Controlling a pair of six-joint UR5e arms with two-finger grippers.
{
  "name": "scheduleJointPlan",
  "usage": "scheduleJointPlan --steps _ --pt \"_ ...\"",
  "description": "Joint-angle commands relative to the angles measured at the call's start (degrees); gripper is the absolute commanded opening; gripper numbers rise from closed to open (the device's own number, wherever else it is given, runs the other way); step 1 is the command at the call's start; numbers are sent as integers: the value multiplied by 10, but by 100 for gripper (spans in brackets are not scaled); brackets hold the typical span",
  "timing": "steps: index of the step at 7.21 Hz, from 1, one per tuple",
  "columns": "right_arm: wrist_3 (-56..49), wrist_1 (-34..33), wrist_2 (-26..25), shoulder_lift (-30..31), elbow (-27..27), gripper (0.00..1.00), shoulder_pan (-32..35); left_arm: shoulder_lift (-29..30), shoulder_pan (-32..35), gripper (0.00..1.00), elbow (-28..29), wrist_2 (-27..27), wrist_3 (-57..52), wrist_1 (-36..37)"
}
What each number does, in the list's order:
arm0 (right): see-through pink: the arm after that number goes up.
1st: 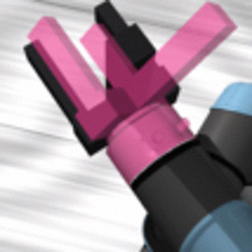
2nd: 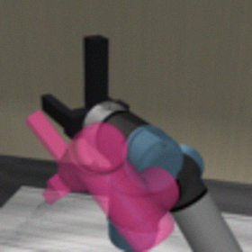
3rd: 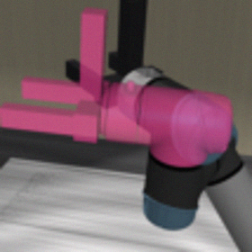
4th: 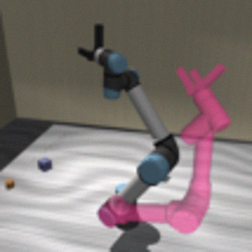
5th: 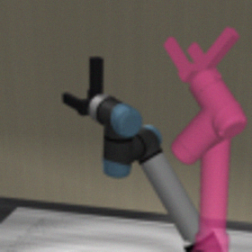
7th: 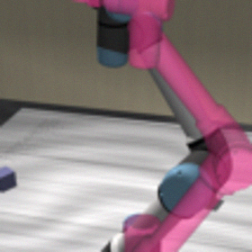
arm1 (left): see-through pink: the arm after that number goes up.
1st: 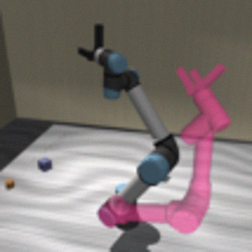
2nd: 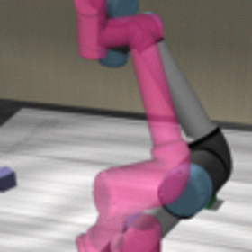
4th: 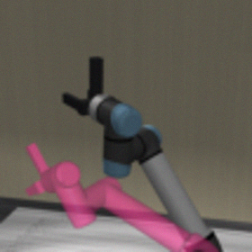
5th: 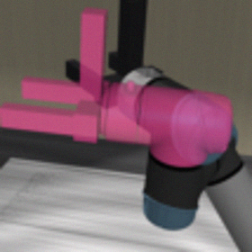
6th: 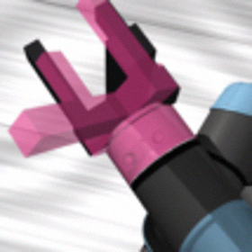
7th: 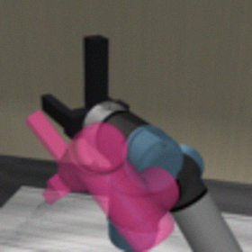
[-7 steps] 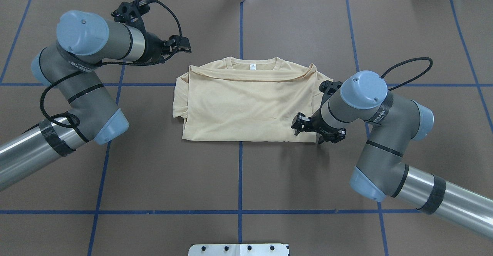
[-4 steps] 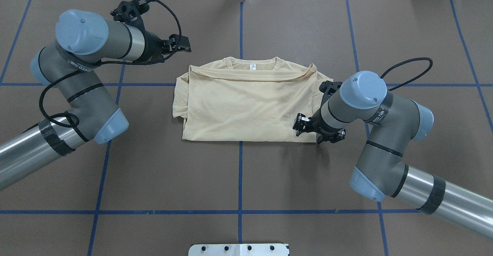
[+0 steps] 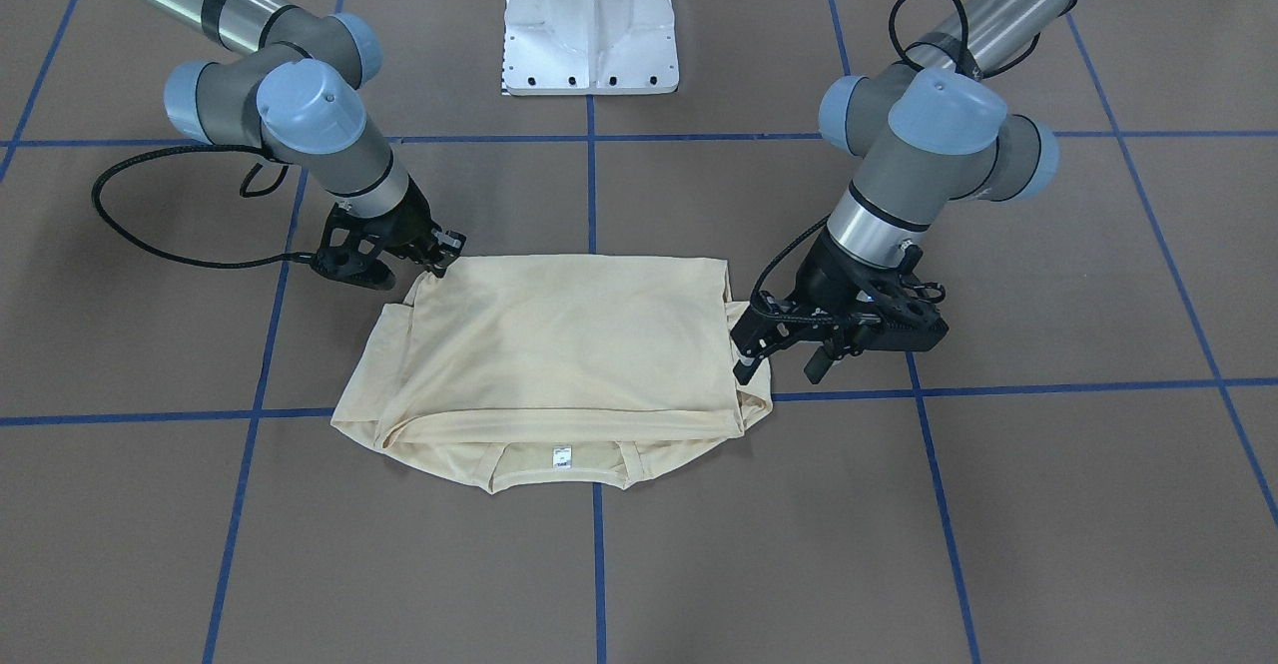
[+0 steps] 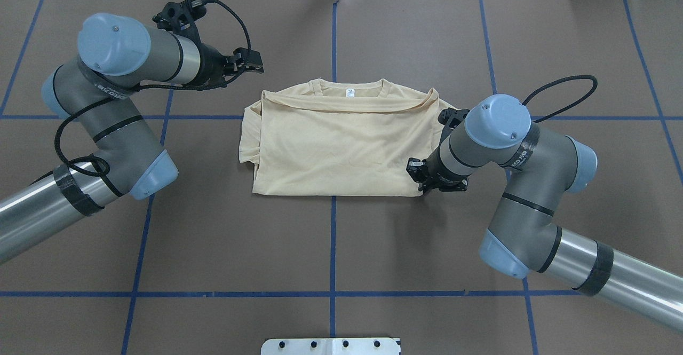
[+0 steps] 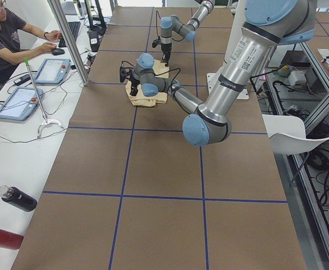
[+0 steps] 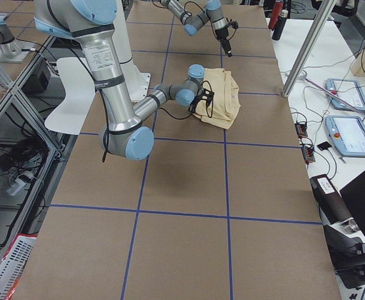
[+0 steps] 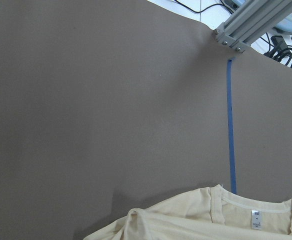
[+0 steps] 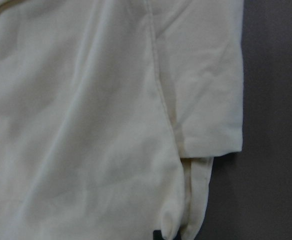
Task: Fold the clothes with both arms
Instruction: 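Grasp the side edge of the folded shirt with the right gripper, then drag the shirt edge toward the robot with the right gripper, rotating the shirt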
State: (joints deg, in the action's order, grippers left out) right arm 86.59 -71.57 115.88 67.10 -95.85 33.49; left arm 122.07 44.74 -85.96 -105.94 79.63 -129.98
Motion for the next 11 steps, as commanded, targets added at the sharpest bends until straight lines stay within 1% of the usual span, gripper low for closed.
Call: scheduleJointPlan --steps 1,3,5,7,8,11 --pt "0 -1 1 3 -10 0 2 0 1 100 0 0 0 1" --pt "0 0 1 15 -56 0 -6 0 4 100 0 -1 0 1" --pt "1 -3 12 18 -76 0 -51 0 4 100 0 -1 0 1" --pt "70 -11 56 1 -81 0 -94 -1 4 100 0 -1 0 1" --pt "99 -10 72 -2 -93 0 -113 -1 5 100 0 0 0 1" --pt "175 -7 75 -37 -94 0 -176 -2 8 100 -1 0 -1 1"
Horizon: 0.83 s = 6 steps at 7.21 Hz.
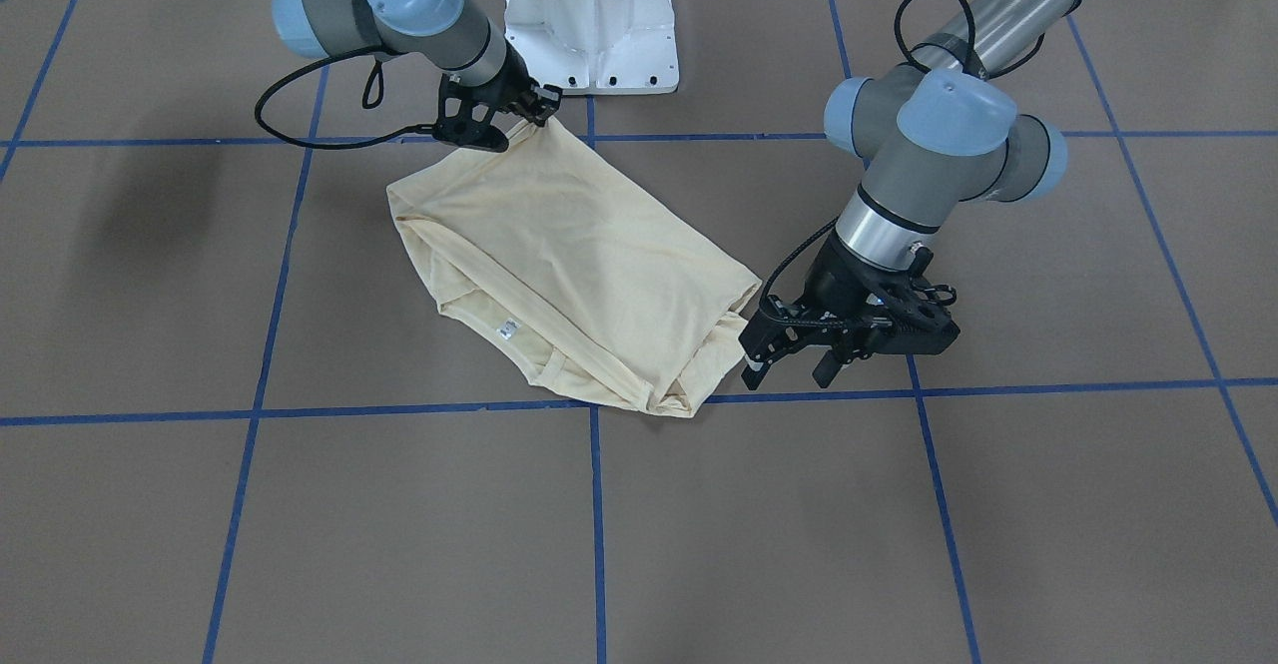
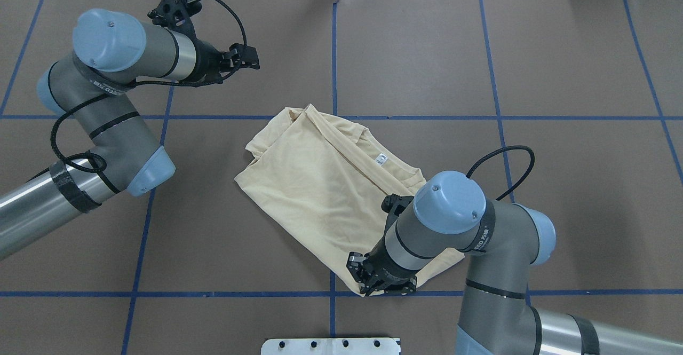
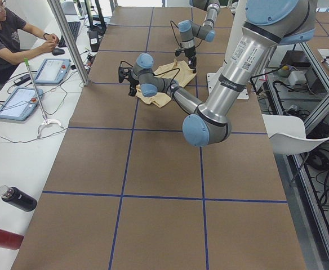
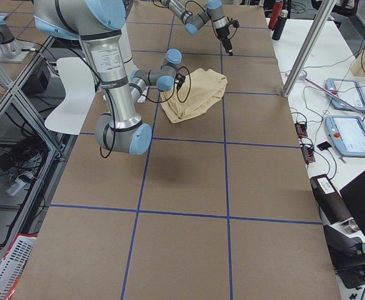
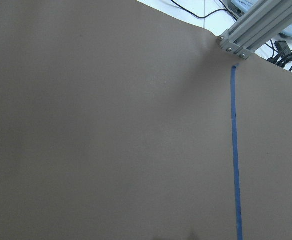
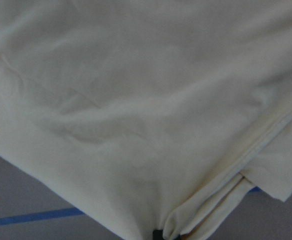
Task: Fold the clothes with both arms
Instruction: 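Drag the shirt edge toward the robot with the right gripper, rotating the shirt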
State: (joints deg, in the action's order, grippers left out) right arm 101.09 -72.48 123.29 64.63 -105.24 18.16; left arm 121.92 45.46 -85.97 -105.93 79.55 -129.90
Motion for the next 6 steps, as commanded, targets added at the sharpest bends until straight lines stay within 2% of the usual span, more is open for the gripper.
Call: scheduleJointPlan --steps 1,2,3,4,6 --pt "48 4 1 -18 -1 0 -36 0 1 100 -1 0 0 0" --pt "64 4 4 -21 0 47 -38 0 1 100 -1 0 0 0" --pt "67 4 -8 -20 -1 99 -43 0 0 100 -1 0 0 0" --pt "65 4 -9 -16 0 100 -33 -1 0 100 -1 0 0 0" --pt "58 4 -22 -14 -20 100 31 -1 -1 100 -6 -2 0 -1"
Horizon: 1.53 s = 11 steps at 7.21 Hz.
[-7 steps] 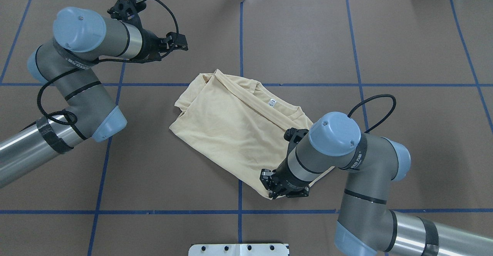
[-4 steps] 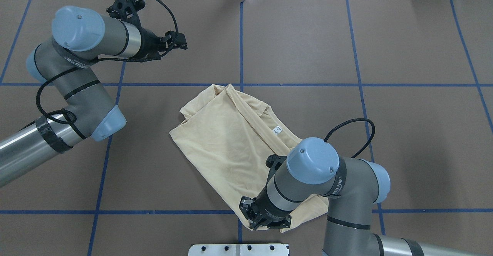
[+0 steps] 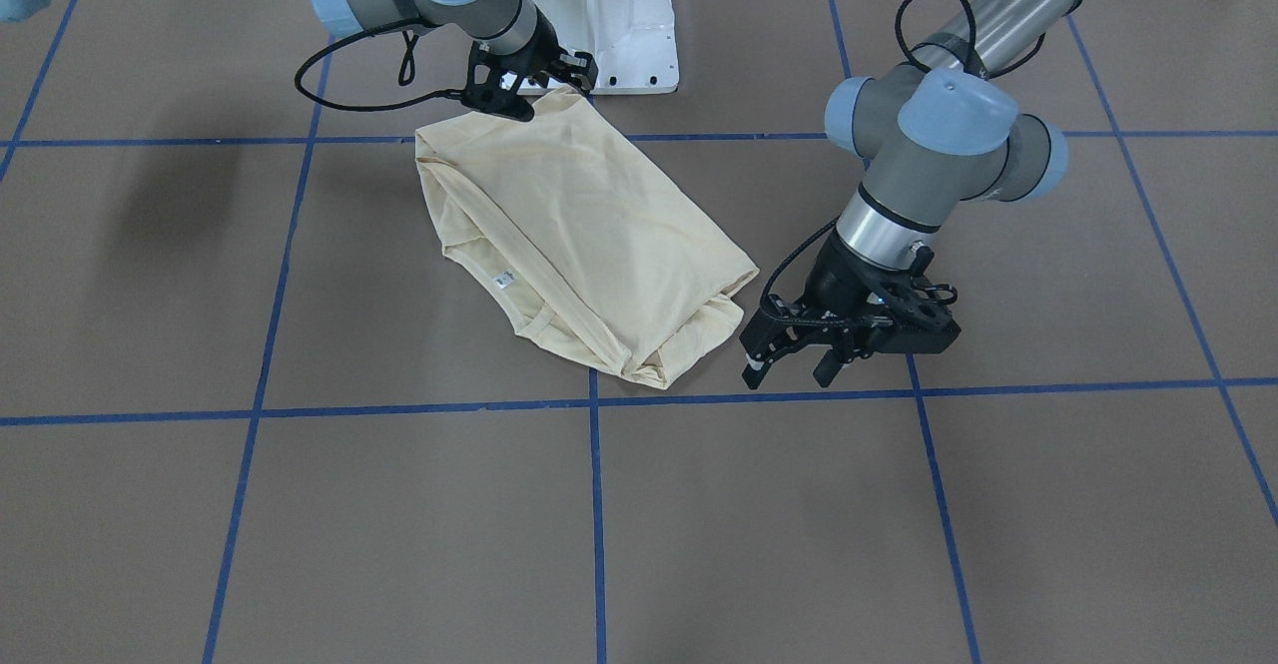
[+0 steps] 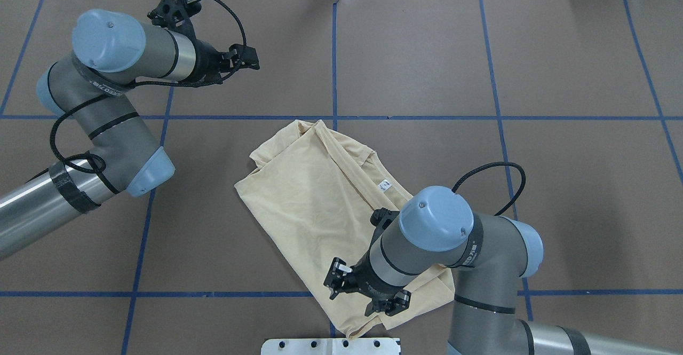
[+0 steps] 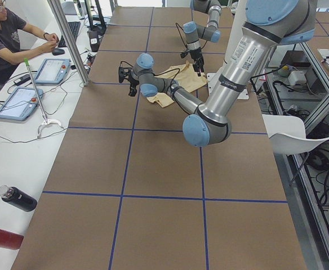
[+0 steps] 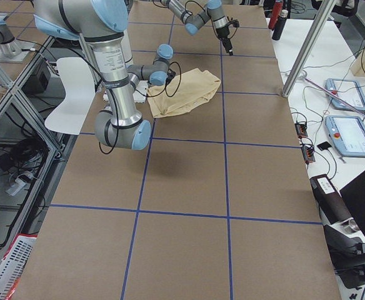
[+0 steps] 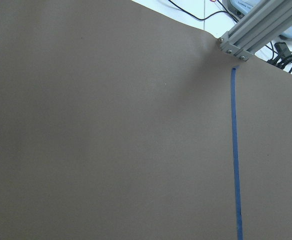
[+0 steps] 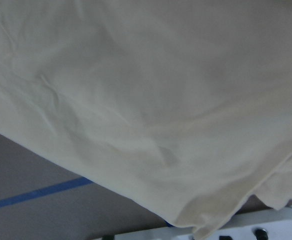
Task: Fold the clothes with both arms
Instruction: 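Drag the shirt edge toward the robot with the right gripper, rotating the shirt, then release the shirt and raise the right gripper away from it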
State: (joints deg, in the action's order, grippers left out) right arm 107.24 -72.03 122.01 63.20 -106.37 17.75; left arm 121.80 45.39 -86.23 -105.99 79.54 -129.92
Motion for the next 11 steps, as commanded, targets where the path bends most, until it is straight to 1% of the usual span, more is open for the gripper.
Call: scheduleJointPlan --steps 1,2,3,4,5,6,7,8,9,10,11 --pt "-4 0 -11 1 -16 100 84 -3 -3 100 -8 -1 0 -1" --pt "-5 -1 -18 3 -12 100 130 -19 -13 100 -16 -3 3 -2" --pt "-31 -2 -56 2 -11 100 156 -29 -26 100 -28 -1 9 -1" --pt "-97 -6 -88 1 -8 100 167 -54 -44 100 -42 0 13 -2" --pt "-132 -7 -87 3 -4 100 185 -60 -54 100 -49 0 55 -3" --pt "-149 -10 -83 6 -2 100 195 -61 -72 100 -50 3 79 -4" --pt "-172 -28 -80 5 -4 100 199 -61 -97 100 -50 29 108 -2" --pt "-198 -53 -57 3 -5 100 211 -61 -110 99 -50 43 113 7" --pt "-229 -80 -9 4 -5 100 233 -59 -113 99 -61 44 113 64" --pt "-246 -90 -1 6 -3 100 238 -55 -119 99 -88 46 108 135" --pt "-250 -90 -5 7 0 100 237 -59 -129 99 -93 48 107 156"
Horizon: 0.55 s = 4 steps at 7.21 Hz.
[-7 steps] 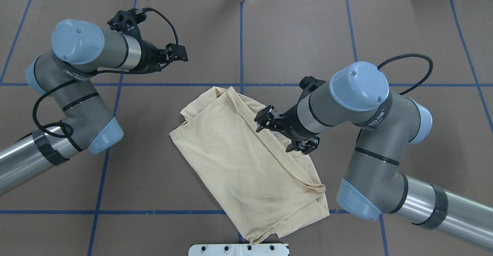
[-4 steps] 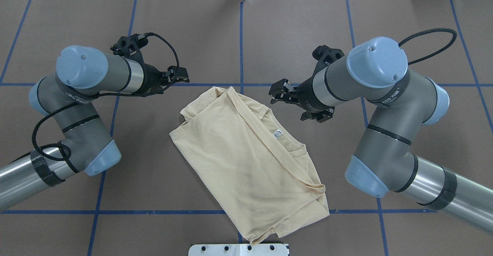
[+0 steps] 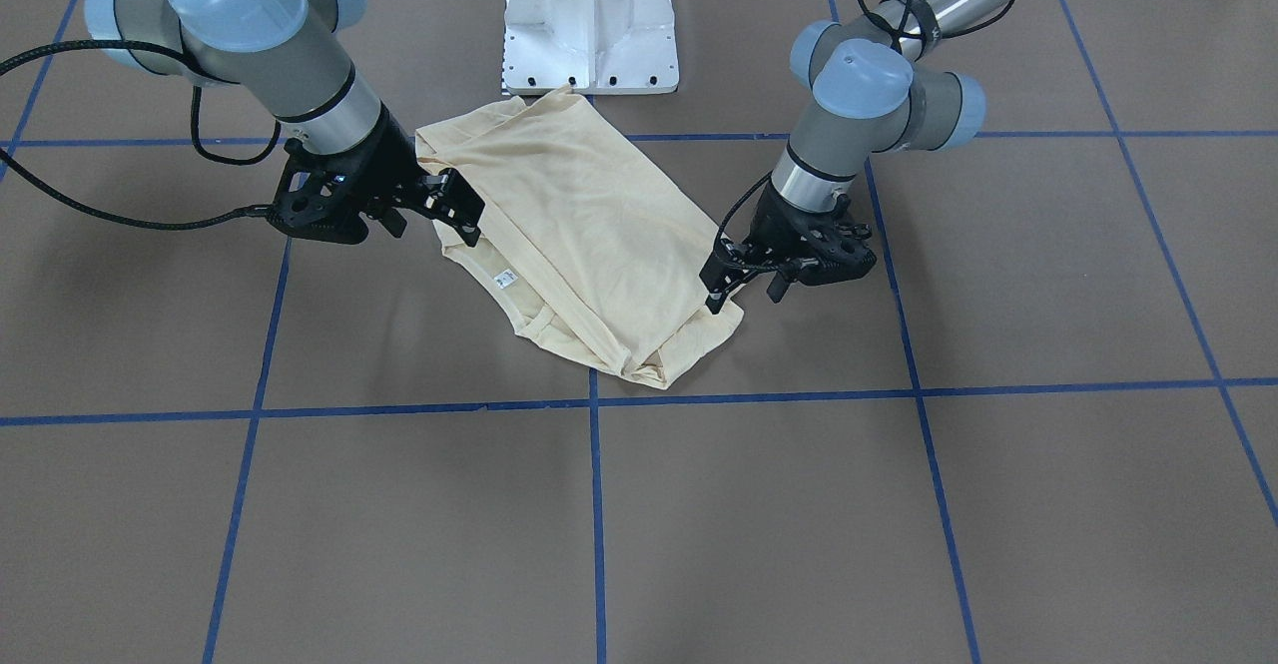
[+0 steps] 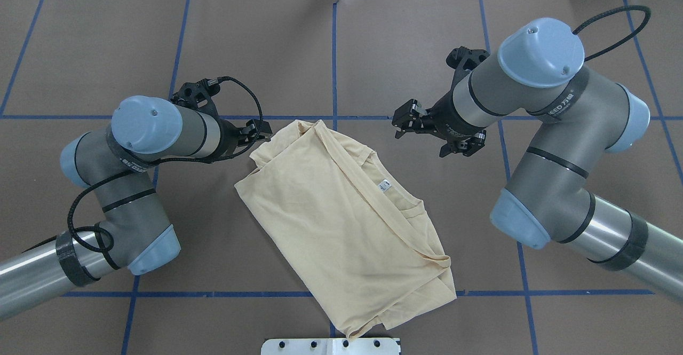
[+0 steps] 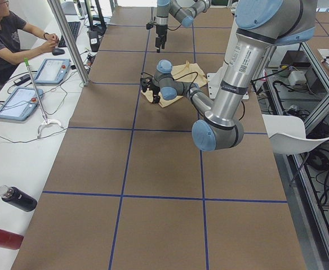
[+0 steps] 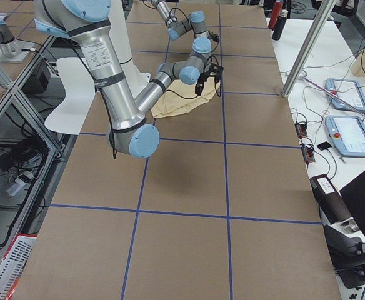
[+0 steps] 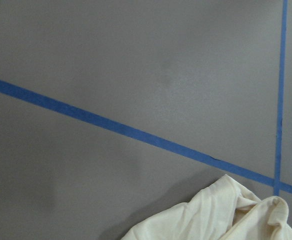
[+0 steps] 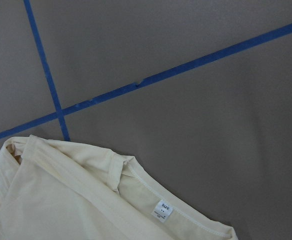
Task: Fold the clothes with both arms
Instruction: 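Lower the left gripper to the shirt's upper corner nearest it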
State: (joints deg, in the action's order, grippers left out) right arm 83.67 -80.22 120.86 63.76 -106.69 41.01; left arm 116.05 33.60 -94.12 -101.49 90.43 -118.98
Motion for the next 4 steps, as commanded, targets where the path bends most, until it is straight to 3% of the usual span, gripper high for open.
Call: scheduleJointPlan --steps 1,4 --pt "-14 -8 6 0 6 100 4 -2 -21 99 -13 14 -2 47" --pt "-14 -7 4 0 8 100 6 -3 -44 98 -12 17 -2 60"
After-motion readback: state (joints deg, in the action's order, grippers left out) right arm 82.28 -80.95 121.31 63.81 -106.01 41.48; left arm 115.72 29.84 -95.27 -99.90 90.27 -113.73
